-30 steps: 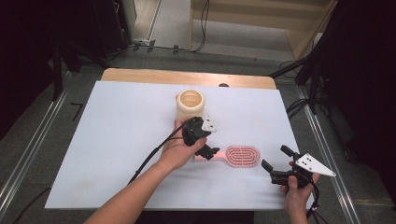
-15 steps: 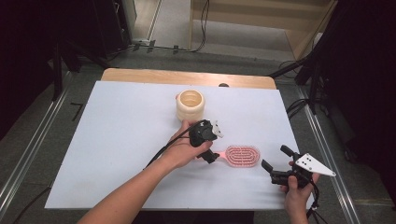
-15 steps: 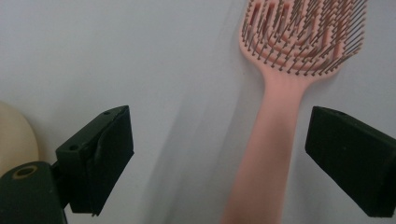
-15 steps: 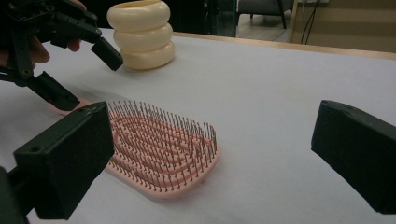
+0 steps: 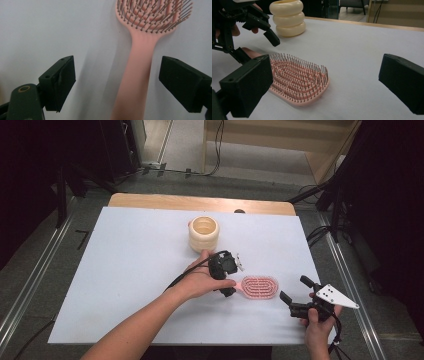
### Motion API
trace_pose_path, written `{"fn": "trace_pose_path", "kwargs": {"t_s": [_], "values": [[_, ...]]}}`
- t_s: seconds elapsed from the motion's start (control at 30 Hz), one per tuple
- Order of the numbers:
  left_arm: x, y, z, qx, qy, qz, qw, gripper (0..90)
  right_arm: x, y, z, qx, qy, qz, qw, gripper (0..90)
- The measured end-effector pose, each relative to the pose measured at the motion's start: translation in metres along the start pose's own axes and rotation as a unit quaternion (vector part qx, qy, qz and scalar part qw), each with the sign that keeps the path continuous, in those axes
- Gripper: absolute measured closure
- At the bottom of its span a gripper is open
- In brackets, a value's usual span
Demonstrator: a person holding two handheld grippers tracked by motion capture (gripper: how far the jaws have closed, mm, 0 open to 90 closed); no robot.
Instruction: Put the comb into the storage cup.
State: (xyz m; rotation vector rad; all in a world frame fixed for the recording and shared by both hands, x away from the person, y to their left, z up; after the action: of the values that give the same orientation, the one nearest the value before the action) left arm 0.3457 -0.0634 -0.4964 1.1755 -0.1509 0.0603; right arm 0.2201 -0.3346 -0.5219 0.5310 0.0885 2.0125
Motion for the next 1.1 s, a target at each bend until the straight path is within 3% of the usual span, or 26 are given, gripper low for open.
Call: {"fn": "trace_pose_path", "kwargs": {"t_s": [0.23,0.33,0.37,0.47,0.57,1.1], "values": [[-0.007,-0.007,0.008,0.022,-0.019,-0.015,0.9995,27.1,0.000,0.000,0.000,-0.001,-0.002,-0.001,1.0000,0.0],[-0.007,-0.008,0.010,0.013,-0.012,-0.016,0.9997,33.0,-0.001,0.000,0.000,-0.001,-0.002,-0.001,1.0000,0.0],[-0.007,-0.007,0.011,0.017,-0.015,-0.015,0.9996,42.3,-0.001,0.000,0.000,-0.001,-0.002,-0.001,1.0000,0.0],[-0.007,-0.008,0.012,0.017,-0.017,-0.018,0.9996,46.1,-0.001,-0.001,0.000,0.001,-0.002,-0.002,1.0000,0.0],[-0.008,-0.009,0.016,0.025,-0.028,-0.036,0.9986,51.8,-0.001,-0.001,0.000,0.001,-0.003,-0.002,1.0000,0.0],[-0.007,-0.012,0.021,0.030,-0.050,-0.055,0.9968,68.5,0.000,-0.002,0.000,0.007,-0.001,-0.004,1.0000,0.0]]}}
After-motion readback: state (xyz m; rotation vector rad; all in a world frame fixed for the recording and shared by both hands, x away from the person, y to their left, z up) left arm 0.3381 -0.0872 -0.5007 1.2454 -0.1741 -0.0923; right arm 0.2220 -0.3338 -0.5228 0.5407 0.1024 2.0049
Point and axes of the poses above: each handheld gripper's, and its own axes: y roughly backward along the jaws, z roughly out of its top, x roughly to its left, the point moved 2 cm from there along -y, roughly forward along the jaws, and after that the axes turned 13 degrees about -y, right-handed, at the moved point
